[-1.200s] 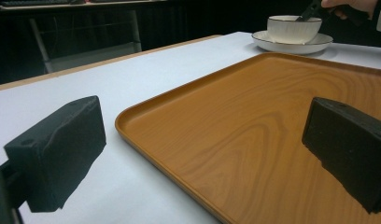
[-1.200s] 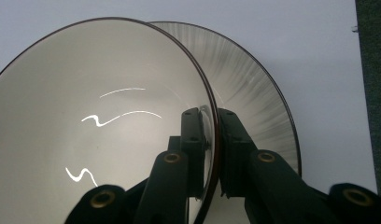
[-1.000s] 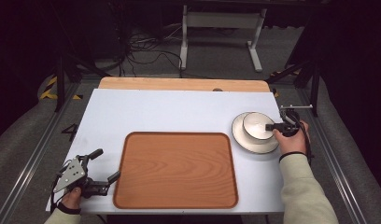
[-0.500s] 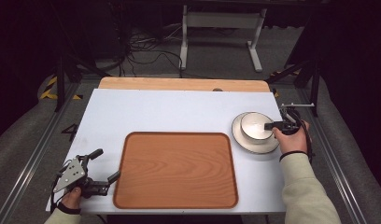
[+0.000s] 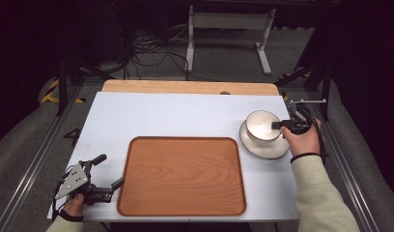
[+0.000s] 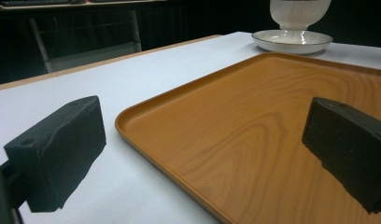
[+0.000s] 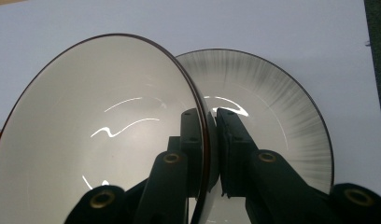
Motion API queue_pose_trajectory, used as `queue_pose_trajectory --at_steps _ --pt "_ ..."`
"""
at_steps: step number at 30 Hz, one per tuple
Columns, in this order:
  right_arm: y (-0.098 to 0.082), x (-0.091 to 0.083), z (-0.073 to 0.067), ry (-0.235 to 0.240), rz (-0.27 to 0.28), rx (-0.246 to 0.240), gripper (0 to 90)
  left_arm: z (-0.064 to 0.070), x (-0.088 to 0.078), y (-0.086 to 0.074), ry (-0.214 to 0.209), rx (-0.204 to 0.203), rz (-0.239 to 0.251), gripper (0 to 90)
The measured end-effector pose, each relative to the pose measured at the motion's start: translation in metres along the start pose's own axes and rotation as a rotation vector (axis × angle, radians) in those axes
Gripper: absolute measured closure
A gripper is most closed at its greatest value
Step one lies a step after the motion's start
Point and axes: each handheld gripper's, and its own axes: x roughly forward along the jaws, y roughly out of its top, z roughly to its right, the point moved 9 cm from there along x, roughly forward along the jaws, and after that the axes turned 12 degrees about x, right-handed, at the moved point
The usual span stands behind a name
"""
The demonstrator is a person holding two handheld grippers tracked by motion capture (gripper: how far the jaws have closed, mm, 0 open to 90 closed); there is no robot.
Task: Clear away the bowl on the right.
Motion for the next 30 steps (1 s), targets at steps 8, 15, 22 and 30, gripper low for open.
queue_pose_trajectory --at_steps 8,15,22,30 --pt "0.001 -0.011 -0.012 0.017 0.001 -0.016 82.2 0.0 0.0 0.0 0.0 -0.002 0.001 0.3" --pt "-0.006 -0.017 -0.031 0.05 -0.018 -0.046 82.0 0.0 0.0 0.0 0.001 -0.002 0.001 0.3" --pt "-0.015 -0.021 -0.054 0.085 -0.041 -0.089 81.9 0.0 0.0 0.0 0.0 -0.002 -0.002 0.3" --pt "-0.027 -0.028 -0.085 0.154 -0.065 -0.126 81.5 0.0 0.0 0.0 0.0 -0.002 0.001 0.3"
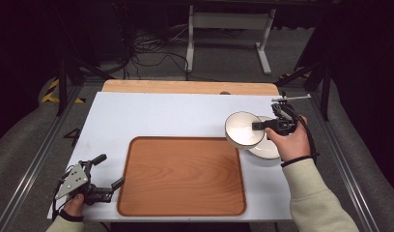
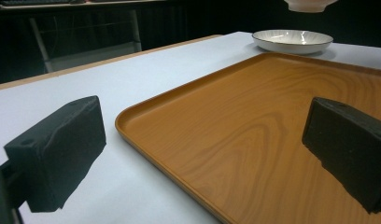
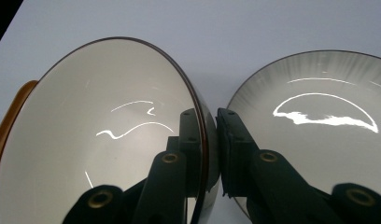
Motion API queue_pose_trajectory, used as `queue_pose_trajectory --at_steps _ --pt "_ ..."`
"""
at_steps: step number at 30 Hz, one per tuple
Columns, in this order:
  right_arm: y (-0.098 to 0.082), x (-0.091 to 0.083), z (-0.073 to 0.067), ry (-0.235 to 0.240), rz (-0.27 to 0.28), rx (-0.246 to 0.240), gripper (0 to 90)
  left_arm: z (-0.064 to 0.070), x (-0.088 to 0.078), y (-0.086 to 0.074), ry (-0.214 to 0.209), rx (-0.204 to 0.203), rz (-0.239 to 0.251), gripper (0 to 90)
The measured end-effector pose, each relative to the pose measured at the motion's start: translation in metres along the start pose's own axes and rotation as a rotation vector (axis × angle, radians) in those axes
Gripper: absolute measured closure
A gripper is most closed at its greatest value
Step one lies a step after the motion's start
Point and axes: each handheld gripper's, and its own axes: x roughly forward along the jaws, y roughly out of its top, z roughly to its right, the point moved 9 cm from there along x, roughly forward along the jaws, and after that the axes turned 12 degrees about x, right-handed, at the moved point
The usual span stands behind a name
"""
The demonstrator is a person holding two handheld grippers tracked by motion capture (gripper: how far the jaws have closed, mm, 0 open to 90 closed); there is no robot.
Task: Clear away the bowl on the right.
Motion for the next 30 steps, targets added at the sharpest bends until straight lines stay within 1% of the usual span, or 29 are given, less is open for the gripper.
queue_pose_trajectory --at_steps 2,3,4,15,16,21,26,27,28,30 --pt "-0.003 0.0 -0.01 0.008 -0.008 -0.019 81.5 0.0 0.0 0.0 0.0 0.0 0.0 0.3" --pt "-0.004 0.0 -0.012 0.01 -0.009 -0.025 81.5 0.0 0.0 0.0 0.0 0.001 0.0 0.2" --pt "-0.004 0.0 -0.012 0.01 -0.009 -0.025 81.5 0.0 0.0 0.0 0.0 0.001 0.0 0.3" --pt "-0.017 0.003 -0.055 0.057 -0.048 -0.098 81.5 0.0 0.0 0.0 0.0 0.002 0.0 0.3" --pt "-0.017 0.003 -0.055 0.057 -0.048 -0.098 81.5 0.0 0.0 0.0 -0.002 0.003 -0.003 0.3" --pt "-0.025 0.005 -0.073 0.082 -0.069 -0.127 81.3 0.0 0.0 0.0 -0.003 0.003 -0.005 0.3" --pt "-0.032 0.007 -0.088 0.103 -0.084 -0.153 81.2 0.0 0.0 0.0 -0.003 0.003 -0.005 0.3" --pt "-0.033 0.008 -0.091 0.106 -0.086 -0.157 81.2 0.0 0.0 0.0 -0.003 0.003 -0.004 0.3" --pt "-0.033 0.008 -0.091 0.106 -0.086 -0.157 81.2 0.0 0.0 0.0 -0.003 0.003 -0.004 0.3" --pt "-0.036 0.009 -0.097 0.114 -0.091 -0.166 81.2 0.0 0.0 0.0 -0.003 0.004 -0.004 0.3"
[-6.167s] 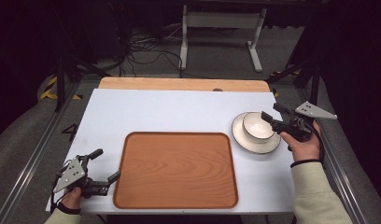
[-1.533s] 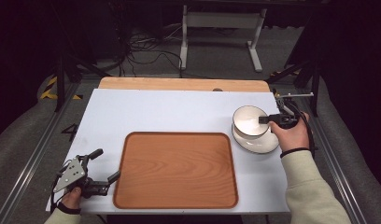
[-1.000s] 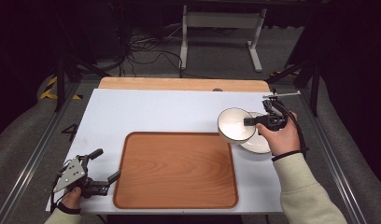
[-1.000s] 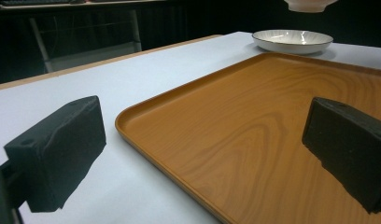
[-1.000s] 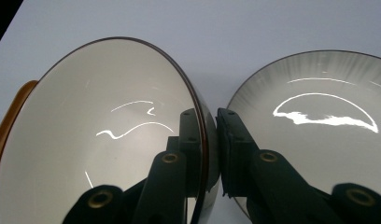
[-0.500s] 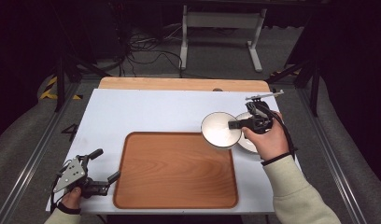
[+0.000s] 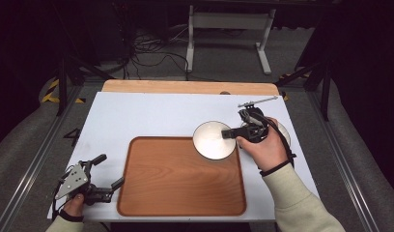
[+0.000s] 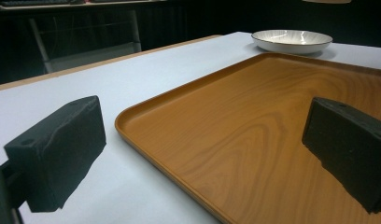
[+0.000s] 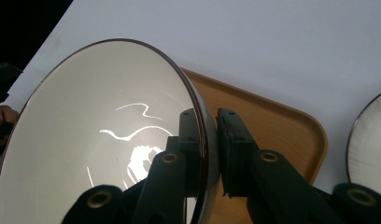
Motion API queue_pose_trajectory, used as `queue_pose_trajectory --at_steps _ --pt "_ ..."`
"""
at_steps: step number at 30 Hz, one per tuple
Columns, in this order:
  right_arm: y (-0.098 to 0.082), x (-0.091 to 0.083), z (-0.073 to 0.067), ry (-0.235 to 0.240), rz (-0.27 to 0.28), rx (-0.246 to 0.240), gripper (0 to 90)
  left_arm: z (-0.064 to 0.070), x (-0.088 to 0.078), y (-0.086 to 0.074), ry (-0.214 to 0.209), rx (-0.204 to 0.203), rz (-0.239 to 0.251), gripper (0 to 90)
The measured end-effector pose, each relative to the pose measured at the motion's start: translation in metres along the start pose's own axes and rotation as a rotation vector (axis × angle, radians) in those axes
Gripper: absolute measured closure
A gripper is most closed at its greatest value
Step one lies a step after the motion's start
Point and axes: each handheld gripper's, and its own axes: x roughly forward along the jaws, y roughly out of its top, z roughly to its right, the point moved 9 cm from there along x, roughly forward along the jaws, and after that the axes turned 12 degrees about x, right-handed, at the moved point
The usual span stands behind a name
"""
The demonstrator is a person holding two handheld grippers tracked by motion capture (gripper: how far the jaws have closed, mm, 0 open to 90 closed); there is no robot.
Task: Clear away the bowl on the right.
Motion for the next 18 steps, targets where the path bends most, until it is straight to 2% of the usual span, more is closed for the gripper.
queue_pose_trajectory --at_steps 9,18 --pt "-0.006 0.01 -0.026 0.042 -0.029 -0.028 80.4 0.0 0.0 0.0 -0.001 0.003 0.001 0.3" --pt "-0.011 0.021 -0.045 0.071 -0.051 -0.051 80.4 0.0 0.0 0.0 -0.001 0.003 0.0 0.3"
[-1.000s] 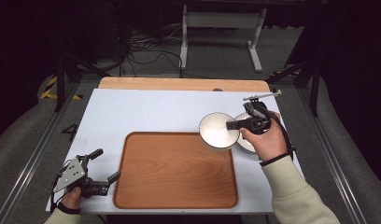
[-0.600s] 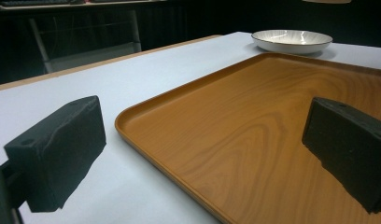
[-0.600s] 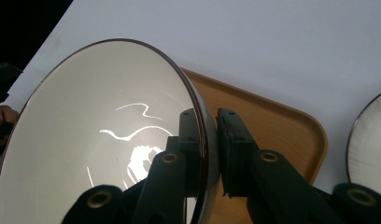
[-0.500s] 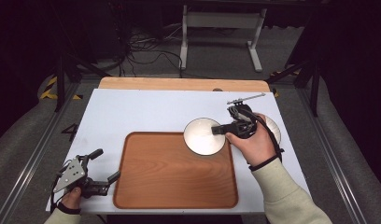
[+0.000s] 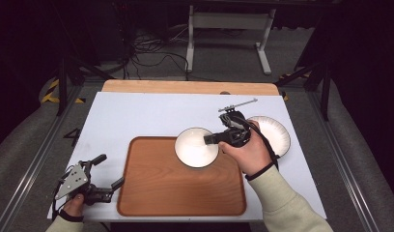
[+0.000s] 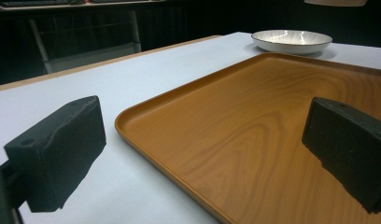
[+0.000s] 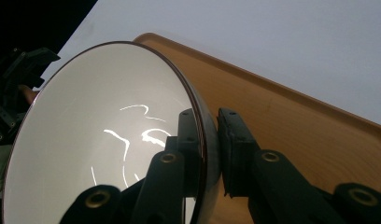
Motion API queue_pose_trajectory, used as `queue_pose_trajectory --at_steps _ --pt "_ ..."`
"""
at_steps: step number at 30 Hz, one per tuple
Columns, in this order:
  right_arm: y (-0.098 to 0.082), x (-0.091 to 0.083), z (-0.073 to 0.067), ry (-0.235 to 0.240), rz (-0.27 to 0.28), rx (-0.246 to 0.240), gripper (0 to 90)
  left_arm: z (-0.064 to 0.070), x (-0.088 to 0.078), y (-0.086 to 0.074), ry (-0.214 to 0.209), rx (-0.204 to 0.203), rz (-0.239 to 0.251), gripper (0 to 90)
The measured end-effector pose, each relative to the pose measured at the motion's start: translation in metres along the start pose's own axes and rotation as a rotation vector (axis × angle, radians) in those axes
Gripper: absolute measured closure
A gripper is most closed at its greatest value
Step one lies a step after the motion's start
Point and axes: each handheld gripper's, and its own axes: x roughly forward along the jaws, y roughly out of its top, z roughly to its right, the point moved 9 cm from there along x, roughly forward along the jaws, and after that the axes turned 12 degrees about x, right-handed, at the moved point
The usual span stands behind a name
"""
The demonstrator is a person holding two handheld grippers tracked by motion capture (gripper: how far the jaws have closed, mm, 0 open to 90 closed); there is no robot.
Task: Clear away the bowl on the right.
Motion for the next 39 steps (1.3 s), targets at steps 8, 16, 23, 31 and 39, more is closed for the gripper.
queue_pose_trajectory --at_steps 8,16,23,31,39 --pt "-0.007 0.019 -0.007 -0.009 -0.036 -0.012 80.1 0.0 0.0 0.0 -0.001 0.002 0.001 0.3" --pt "-0.014 0.037 -0.006 -0.009 -0.057 -0.011 79.5 0.0 0.0 0.0 0.0 -0.001 0.003 0.3" --pt "-0.021 0.055 -0.004 -0.007 -0.078 -0.01 79.4 0.0 0.0 0.0 0.0 -0.001 0.004 0.3" --pt "-0.03 0.074 0.0 -0.007 -0.096 -0.004 79.1 0.0 0.0 0.0 0.0 -0.001 0.004 0.3" --pt "-0.035 0.089 0.005 -0.007 -0.108 0.006 79.1 0.0 0.0 0.0 0.0 -0.001 0.004 0.3"
